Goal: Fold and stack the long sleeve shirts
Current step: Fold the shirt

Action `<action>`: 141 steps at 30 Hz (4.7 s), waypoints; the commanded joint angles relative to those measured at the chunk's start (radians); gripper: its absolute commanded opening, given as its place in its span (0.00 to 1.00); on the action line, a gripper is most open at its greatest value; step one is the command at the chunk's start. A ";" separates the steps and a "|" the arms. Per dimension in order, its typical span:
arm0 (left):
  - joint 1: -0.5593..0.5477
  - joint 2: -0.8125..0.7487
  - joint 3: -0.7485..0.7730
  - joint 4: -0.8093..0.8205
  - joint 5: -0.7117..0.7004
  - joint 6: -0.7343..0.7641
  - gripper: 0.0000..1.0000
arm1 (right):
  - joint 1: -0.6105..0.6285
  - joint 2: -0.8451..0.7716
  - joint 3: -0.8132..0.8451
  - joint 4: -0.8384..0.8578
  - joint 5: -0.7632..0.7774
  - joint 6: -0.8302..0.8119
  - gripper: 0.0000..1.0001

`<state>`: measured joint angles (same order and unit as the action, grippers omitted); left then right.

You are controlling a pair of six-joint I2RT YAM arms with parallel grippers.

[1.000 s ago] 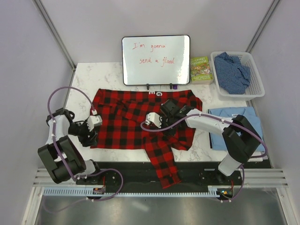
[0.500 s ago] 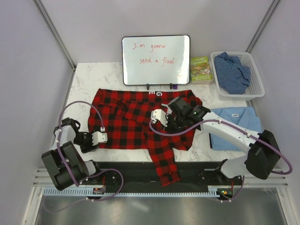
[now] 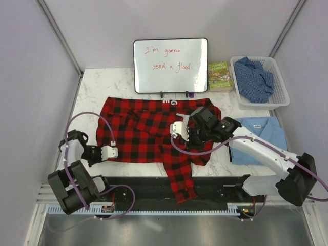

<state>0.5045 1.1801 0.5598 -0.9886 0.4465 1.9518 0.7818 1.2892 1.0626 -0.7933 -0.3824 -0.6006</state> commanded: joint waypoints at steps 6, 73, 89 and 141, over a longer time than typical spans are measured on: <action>0.006 0.030 0.264 -0.179 0.128 0.090 0.02 | -0.041 -0.065 0.121 -0.038 -0.001 -0.042 0.00; -0.155 0.641 0.793 0.205 0.078 -0.879 0.41 | -0.466 0.610 0.772 -0.153 -0.128 -0.006 0.71; 0.020 0.638 0.647 0.031 0.212 -1.045 0.59 | -0.546 0.452 0.102 -0.095 -0.185 0.176 0.54; 0.064 0.584 0.650 -0.200 -0.005 -0.731 0.14 | -0.455 0.633 0.327 -0.552 -0.066 -0.016 0.35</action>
<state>0.5541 1.8137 1.1954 -1.0985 0.4648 1.0969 0.3210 1.9106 1.3499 -1.2713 -0.4511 -0.5915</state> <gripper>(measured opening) 0.036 0.205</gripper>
